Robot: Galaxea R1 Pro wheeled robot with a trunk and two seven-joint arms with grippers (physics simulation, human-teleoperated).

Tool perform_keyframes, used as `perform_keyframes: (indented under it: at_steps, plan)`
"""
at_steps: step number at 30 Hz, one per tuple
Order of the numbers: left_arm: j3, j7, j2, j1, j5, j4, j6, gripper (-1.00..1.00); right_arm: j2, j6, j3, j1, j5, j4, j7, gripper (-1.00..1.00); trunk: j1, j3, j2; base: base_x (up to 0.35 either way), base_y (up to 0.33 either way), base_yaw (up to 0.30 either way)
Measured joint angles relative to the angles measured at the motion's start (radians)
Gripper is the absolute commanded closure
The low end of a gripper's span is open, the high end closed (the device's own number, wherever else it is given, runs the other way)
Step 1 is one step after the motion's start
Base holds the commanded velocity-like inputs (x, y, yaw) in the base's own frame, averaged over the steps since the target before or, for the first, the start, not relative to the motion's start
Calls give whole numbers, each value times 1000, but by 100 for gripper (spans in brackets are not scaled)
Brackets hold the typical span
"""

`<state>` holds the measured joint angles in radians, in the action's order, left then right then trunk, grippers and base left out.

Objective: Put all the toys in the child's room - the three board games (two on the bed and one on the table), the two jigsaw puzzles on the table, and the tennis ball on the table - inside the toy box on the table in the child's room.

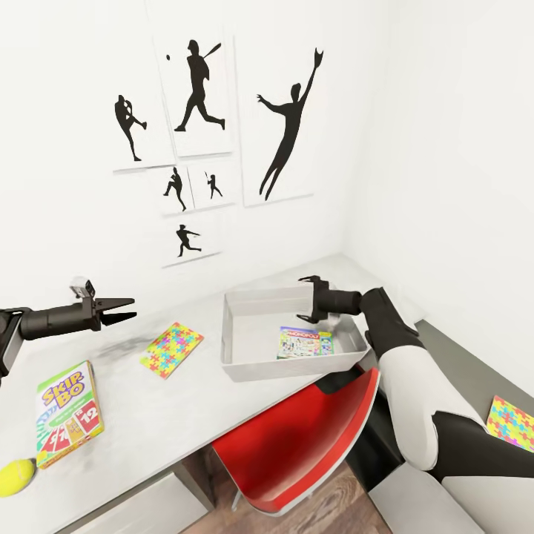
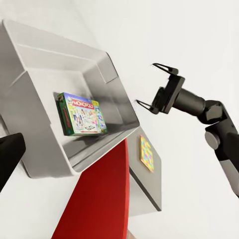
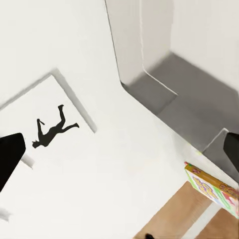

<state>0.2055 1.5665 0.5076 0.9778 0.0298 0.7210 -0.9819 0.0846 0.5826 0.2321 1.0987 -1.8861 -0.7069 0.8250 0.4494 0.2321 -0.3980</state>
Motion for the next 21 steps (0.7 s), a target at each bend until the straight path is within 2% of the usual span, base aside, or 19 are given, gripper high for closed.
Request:
perform_keyframes:
  at_steps: [4, 8, 11, 16, 21]
  plan:
    - [1, 0, 1, 0, 1, 0, 0, -100, 0, 173, 1, 2, 10, -37, 2, -100, 0, 0, 0, 0, 0, 0]
    - [2, 0, 2, 0, 1, 0, 0, -100, -5, 293, 1, 5, 13, -53, 5, -100, 0, 0, 0, 0, 0, 0]
    - [3, 0, 4, 0, 1, 0, 0, -100, -24, 372, 1, 6, 11, -60, 10, -100, 0, 0, 0, -16, 0, 0]
    - [3, 0, 7, 0, 1, 1, 1, -100, -51, 444, 0, 1, 5, -80, 13, -100, 0, 0, 0, -96, 1, 0]
    - [3, 0, 8, 0, 2, 5, 1, -100, -75, 460, -3, -10, 2, -149, 12, -100, 0, 0, 0, -187, 39, 0]
